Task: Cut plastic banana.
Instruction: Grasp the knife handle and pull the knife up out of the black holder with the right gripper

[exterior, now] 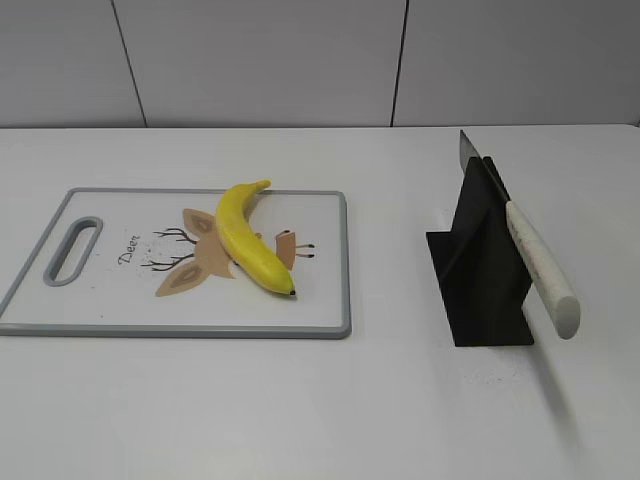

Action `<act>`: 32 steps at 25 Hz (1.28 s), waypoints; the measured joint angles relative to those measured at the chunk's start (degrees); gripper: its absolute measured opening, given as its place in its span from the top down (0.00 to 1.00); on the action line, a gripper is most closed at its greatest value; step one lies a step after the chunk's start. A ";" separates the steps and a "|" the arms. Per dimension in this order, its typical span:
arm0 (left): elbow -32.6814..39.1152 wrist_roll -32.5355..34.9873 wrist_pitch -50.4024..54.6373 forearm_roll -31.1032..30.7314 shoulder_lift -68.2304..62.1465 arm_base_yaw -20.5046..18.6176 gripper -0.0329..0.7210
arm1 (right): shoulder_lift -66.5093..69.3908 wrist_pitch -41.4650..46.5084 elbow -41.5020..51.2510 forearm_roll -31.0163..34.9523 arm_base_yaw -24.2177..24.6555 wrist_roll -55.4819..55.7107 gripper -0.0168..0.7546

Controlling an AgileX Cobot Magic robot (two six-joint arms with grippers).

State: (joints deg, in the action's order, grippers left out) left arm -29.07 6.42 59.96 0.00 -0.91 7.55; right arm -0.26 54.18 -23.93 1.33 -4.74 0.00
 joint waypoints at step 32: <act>0.00 0.00 0.00 0.00 0.00 0.00 0.22 | 0.00 0.00 0.00 0.00 0.00 0.00 0.21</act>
State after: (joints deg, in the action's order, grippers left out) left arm -29.07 6.42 59.96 0.00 -0.91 7.55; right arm -0.26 54.18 -23.93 1.33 -4.74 0.00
